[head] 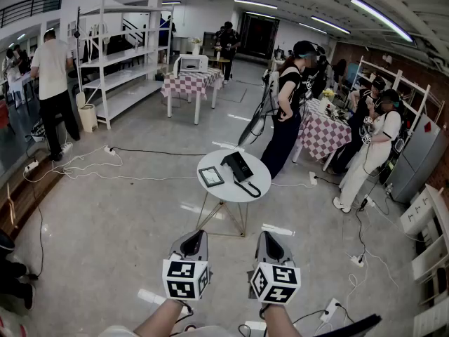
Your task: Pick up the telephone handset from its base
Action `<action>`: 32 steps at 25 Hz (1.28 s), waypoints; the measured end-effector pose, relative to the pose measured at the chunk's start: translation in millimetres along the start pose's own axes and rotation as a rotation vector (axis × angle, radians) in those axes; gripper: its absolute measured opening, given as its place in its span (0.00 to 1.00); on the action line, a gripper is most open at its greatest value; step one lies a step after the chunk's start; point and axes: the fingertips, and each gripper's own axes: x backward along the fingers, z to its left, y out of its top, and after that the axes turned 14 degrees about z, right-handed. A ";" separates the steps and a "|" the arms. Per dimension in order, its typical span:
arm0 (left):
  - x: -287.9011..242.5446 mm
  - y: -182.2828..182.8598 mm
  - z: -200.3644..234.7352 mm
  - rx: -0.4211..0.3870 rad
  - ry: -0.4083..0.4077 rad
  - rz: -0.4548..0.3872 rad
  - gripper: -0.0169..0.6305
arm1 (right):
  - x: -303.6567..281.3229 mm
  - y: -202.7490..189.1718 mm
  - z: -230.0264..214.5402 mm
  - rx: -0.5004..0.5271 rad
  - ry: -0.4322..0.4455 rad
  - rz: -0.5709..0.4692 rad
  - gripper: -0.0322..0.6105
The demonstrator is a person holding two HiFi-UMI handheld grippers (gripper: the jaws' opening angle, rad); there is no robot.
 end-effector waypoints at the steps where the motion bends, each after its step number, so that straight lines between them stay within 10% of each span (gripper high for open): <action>1: 1.1 -0.1 1.6 -0.002 0.000 0.002 0.03 | -0.1 0.4 2.0 0.000 -0.002 0.001 0.09; 32: -66.5 -7.2 26.5 -0.013 -0.007 0.057 0.03 | -74.5 2.6 -17.3 -0.053 -0.025 0.028 0.09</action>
